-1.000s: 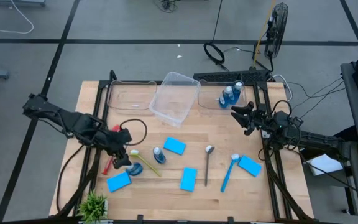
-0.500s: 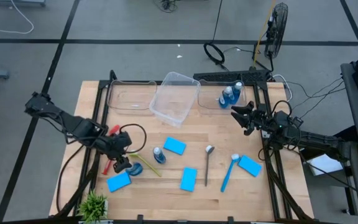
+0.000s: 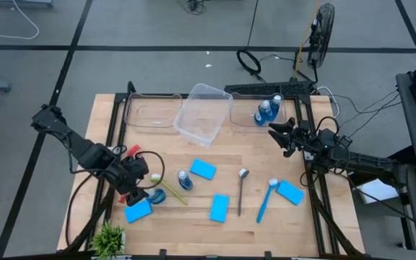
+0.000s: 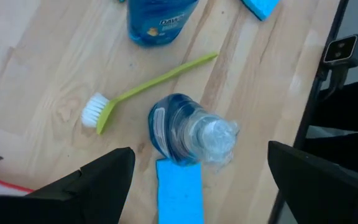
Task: Pick & Place Kitchen Sink Supplies
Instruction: Put the blue dish soap into the right transparent bin
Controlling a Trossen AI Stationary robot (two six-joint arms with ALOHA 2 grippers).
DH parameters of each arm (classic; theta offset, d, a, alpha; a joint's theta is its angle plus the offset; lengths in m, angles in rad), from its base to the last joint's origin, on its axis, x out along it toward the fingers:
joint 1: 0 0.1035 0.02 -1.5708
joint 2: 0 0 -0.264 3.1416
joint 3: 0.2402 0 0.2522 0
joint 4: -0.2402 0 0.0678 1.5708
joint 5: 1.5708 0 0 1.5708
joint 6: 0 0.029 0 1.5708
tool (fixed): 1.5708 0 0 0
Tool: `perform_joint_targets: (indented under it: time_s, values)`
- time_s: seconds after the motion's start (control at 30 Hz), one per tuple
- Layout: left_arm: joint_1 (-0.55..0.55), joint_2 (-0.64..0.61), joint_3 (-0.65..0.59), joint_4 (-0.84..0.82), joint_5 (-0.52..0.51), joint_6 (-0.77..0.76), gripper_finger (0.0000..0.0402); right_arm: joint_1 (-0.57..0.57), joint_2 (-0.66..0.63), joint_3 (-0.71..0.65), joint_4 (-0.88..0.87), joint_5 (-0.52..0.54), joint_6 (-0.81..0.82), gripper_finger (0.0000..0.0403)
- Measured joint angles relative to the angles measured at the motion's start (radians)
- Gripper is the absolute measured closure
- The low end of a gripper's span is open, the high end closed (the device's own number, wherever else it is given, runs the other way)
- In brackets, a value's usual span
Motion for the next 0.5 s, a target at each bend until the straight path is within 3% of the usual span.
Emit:
perform_joint_targets:
  time_s: [0.5]
  values:
    - [-0.001, 0.085, -0.001, 0.014, -0.026, 0.046, 0.0036, 0.000, 0.000, 0.000, 0.000, 0.000, 0.003, 0.0225]
